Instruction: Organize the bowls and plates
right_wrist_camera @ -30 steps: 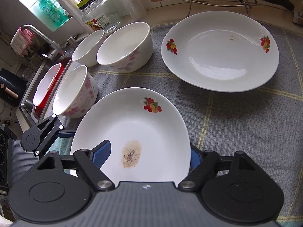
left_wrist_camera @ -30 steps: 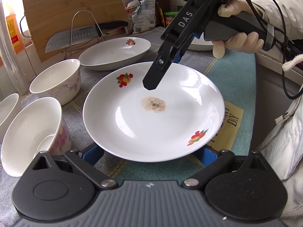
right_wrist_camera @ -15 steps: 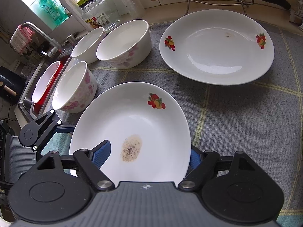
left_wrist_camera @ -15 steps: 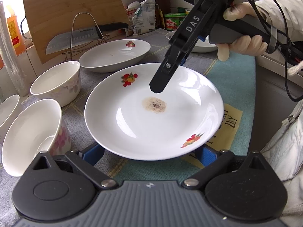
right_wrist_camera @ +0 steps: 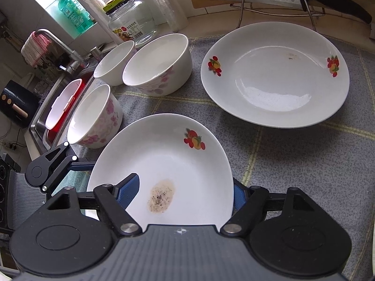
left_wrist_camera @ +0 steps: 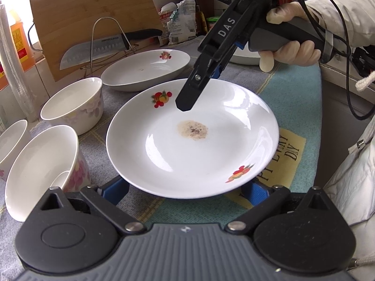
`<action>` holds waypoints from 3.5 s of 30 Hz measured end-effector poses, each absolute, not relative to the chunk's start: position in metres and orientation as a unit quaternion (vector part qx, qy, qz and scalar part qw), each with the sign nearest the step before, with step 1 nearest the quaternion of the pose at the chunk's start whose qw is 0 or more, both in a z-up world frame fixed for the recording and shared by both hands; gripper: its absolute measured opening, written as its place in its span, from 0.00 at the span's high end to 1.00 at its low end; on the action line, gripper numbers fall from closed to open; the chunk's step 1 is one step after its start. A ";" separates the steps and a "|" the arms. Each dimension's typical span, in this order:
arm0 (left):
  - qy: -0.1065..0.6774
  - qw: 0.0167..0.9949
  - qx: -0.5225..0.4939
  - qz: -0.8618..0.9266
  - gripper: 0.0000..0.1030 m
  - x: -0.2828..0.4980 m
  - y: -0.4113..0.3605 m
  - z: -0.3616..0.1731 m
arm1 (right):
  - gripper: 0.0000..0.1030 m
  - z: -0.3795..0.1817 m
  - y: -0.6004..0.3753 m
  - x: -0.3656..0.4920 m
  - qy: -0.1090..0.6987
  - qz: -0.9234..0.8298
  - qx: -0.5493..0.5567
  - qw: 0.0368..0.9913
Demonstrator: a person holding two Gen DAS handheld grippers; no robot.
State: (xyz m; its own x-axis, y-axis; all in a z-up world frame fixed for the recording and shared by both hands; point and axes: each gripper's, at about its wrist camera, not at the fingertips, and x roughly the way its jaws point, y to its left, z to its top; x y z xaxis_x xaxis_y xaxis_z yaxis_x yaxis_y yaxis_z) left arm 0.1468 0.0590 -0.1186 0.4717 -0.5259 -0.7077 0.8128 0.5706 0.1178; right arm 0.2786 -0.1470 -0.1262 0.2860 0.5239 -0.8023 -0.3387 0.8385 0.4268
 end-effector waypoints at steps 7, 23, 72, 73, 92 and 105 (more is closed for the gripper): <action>0.319 0.829 0.222 -0.402 0.02 0.149 0.058 -0.112 | 0.20 -0.121 -0.152 0.277 0.536 0.265 0.098 0.796; 0.312 0.821 0.226 -0.422 0.02 0.155 0.037 -0.096 | 0.20 -0.103 -0.179 0.268 0.519 0.251 0.110 0.810; 0.308 0.754 0.254 -0.522 0.03 0.229 -0.179 -0.101 | 0.19 -0.091 -0.429 0.250 0.480 0.117 0.174 0.852; 0.310 0.753 0.254 -0.522 0.02 0.230 -0.180 -0.101 | 0.19 -0.091 -0.430 0.251 0.481 0.116 0.174 0.852; 0.339 0.748 0.249 -0.514 0.02 0.243 -0.196 -0.110 | 0.18 -0.099 -0.445 0.253 0.492 0.110 0.175 0.846; 0.314 0.738 0.263 -0.536 0.02 0.238 -0.199 -0.108 | 0.16 -0.090 -0.448 0.241 0.491 0.101 0.173 0.848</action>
State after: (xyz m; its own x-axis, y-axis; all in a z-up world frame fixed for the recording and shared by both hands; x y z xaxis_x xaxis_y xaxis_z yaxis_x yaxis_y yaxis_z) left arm 0.2379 -0.1991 -0.1076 0.2287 -0.6258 -0.7457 0.9561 0.2885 0.0511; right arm 0.2408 -0.4477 -0.0901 0.4970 0.3409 -0.7979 -0.0009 0.9198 0.3924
